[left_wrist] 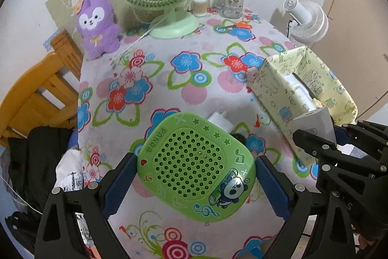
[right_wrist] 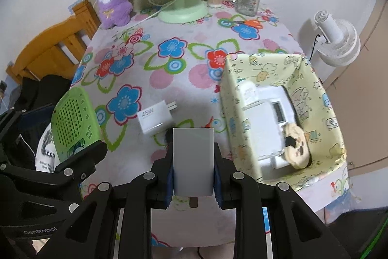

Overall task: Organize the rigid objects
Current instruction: 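Carry the green pad and white charger over the fabric basket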

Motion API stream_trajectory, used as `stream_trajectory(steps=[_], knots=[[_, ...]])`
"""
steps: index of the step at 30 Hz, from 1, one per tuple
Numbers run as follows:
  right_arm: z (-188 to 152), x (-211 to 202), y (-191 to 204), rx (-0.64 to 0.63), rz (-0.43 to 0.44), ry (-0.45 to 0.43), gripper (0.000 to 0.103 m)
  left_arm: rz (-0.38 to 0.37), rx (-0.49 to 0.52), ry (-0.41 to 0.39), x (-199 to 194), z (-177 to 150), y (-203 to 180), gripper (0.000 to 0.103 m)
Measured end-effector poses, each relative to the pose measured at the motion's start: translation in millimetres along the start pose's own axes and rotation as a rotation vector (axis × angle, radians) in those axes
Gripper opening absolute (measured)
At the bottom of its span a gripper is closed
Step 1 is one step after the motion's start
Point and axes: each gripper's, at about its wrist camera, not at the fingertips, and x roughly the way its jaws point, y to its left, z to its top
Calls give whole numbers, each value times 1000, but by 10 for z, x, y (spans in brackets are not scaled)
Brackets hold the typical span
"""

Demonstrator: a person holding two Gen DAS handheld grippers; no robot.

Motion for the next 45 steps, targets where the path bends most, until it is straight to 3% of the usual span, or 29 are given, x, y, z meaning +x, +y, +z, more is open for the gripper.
stream_trajectory(steps=[27,45], knots=[[291,-102,-1168,-28,15,4,29,-7,-21,8,234,603,-1018,97],[339,-3,-1999,-7,-9,33,29,-87,36,44,564,768,-1798,97]])
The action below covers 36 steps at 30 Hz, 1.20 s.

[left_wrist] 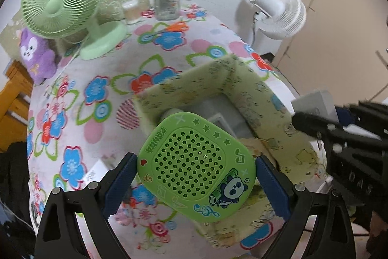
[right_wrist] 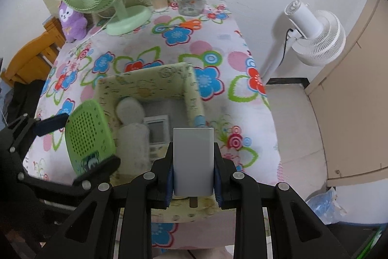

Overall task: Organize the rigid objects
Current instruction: 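Carry the green pad and white charger over the fabric basket, then lower the green pad into the basket and open the left tool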

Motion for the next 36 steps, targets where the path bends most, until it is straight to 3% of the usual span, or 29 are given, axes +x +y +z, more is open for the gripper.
stream_trajectory(steps=[5,23,28,32,36], knots=[[1,64,-128,-10,-1,17,29,-33,-15,30,141,-39,-154,97],[-24,202,-147,-105,48,39,29,20,28,65,335,-175,-396,98],[-27,199,-159,-103,56,38,29,-3,41,64,312,-194,-423,99],[-23,186,-153,-104,57,31,29,22,26,46,239,-175,-381,99],[11,137,-131,-101,63,12,29,-2,-38,27,109,-122,-231,99]])
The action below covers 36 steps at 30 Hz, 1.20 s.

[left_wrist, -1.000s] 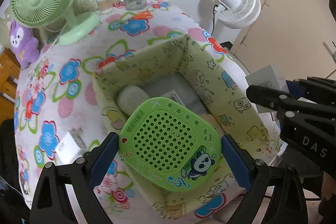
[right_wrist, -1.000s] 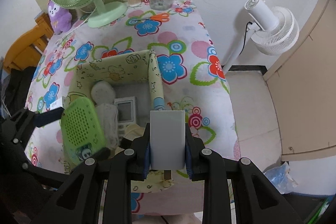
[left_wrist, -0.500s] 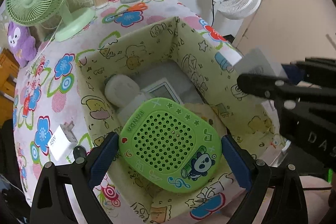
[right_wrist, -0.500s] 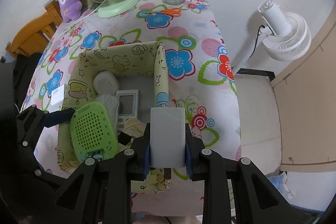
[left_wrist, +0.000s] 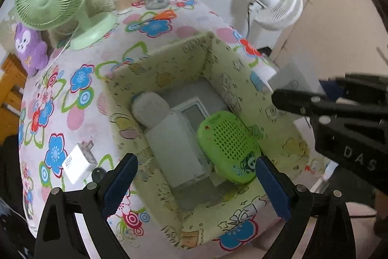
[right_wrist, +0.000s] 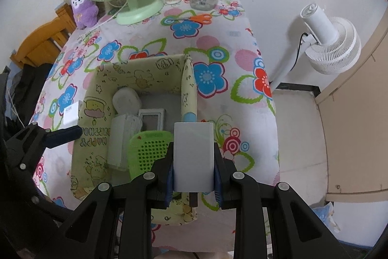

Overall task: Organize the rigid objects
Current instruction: 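Lower the green pad into the basket and open the left tool, then withdraw the left tool while the right tool holds the charger above the basket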

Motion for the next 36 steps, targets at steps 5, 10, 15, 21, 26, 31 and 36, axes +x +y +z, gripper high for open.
stream_trajectory(steps=[5,10,15,21,26,31,36], knots=[[64,-61,42,7,9,-22,29,45,-29,-13,-112,21,161,99],[109,-73,167,-9,27,-25,29,71,-73,-18,-213,-23,357,99],[103,-49,324,-13,47,-15,29,80,-80,-8,-267,-93,503,99],[47,0,549,-8,58,10,29,78,-80,1,-309,-177,683,99],[-1,55,707,6,62,32,29,78,-88,17,-323,-248,861,99],[-76,164,852,17,71,84,29,82,-92,36,-301,-328,1031,99],[-163,272,969,27,63,124,29,72,-105,53,-253,-400,1173,99]])
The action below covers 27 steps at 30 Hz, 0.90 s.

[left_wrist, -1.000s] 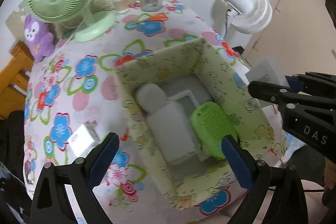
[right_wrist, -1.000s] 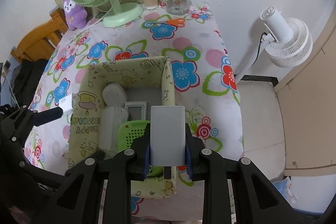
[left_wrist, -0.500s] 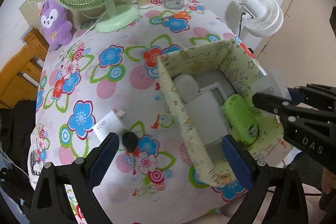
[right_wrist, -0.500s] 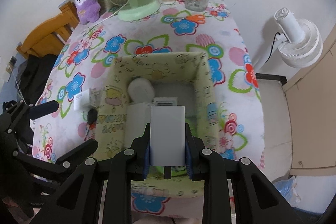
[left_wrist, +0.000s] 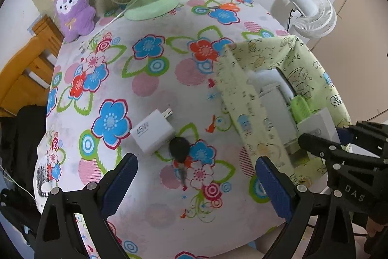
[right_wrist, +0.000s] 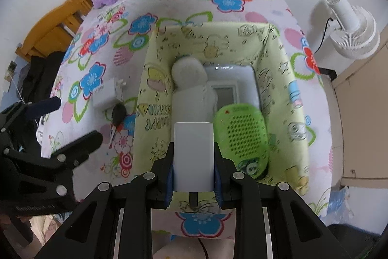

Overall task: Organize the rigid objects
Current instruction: 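Withdraw the left tool while the right tool holds the charger above the basket, then lower the white charger into the basket and open the right tool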

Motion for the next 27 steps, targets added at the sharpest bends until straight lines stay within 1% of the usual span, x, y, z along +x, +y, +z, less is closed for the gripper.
stream_trajectory(steps=[2,6,9,10,12,14,16,20,27], knots=[[-18,37,19,6,-7,13,29,-3,3,11,33,-17,41,99],[-44,53,32,25,-30,13,29,-10,12,17,71,-28,97,99],[-67,56,17,60,-21,18,29,-23,28,14,77,-27,106,99],[-85,61,16,72,-13,23,31,-25,37,12,73,-32,101,99],[-106,61,47,77,-4,26,40,-31,51,10,67,-39,97,99],[-131,43,92,74,-24,15,61,-34,61,9,64,-44,100,99],[-151,9,112,78,-55,-5,64,-35,71,5,47,-56,107,99],[-159,-68,76,125,-61,-31,71,-37,86,-8,-8,-73,139,99],[-114,-345,145,155,-95,-127,83,-43,108,-58,-216,-75,228,99]])
